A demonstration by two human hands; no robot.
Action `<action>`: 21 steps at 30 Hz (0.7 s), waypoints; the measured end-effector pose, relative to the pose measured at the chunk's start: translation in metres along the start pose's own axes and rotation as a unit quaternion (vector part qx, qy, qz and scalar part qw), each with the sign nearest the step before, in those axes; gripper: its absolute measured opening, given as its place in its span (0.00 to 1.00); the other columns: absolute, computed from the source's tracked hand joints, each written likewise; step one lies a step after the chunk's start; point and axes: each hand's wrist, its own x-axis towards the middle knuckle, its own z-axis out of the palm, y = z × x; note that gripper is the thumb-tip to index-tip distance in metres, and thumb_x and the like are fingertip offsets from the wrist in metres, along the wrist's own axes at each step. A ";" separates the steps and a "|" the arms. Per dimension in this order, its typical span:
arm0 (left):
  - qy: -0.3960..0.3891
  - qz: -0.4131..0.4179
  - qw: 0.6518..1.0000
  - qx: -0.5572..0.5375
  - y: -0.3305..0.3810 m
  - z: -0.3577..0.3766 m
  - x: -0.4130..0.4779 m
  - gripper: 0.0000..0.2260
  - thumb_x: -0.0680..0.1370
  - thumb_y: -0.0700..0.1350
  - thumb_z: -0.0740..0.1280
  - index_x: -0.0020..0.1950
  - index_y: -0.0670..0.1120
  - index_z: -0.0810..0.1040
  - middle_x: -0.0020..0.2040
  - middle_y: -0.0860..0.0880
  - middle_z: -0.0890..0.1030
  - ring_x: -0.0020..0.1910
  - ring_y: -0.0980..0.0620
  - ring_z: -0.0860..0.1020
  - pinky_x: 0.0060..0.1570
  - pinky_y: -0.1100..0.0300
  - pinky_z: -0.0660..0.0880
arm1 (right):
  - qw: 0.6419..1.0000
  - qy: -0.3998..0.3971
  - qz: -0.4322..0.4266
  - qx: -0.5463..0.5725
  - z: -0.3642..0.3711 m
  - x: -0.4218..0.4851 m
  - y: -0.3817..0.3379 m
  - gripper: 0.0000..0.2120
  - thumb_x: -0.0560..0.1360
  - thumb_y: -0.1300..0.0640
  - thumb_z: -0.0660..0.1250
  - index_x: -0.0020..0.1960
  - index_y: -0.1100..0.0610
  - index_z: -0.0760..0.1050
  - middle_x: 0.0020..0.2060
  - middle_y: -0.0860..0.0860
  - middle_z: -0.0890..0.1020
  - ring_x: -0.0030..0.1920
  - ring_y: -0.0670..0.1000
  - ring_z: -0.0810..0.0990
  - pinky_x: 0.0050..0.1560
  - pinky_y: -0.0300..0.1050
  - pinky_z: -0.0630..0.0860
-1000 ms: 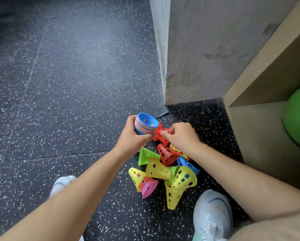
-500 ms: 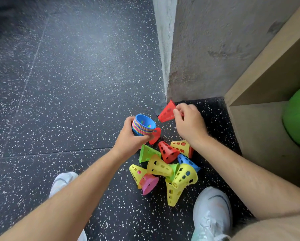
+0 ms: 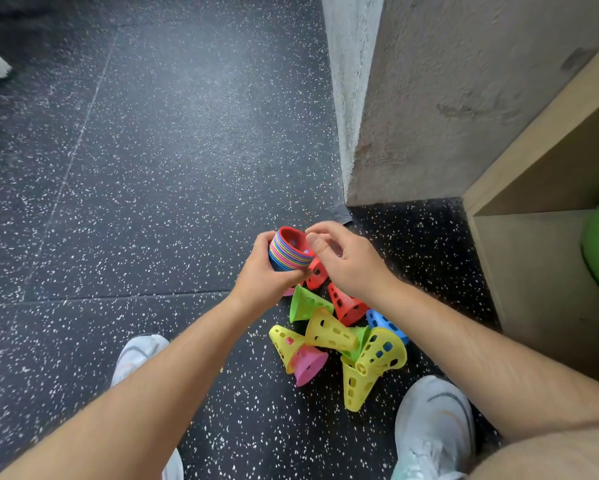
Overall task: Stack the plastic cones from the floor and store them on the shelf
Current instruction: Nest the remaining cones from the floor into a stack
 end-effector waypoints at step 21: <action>-0.008 -0.028 0.999 -0.016 -0.013 -0.014 -0.004 0.27 0.71 0.34 0.79 0.65 0.42 0.71 0.50 0.48 0.81 0.38 0.68 0.80 0.37 0.73 0.75 | 0.980 0.042 0.163 -0.107 0.027 0.026 0.036 0.02 0.75 0.53 0.71 0.45 0.51 0.81 0.39 0.43 0.82 0.45 0.46 0.80 0.44 0.41 0.71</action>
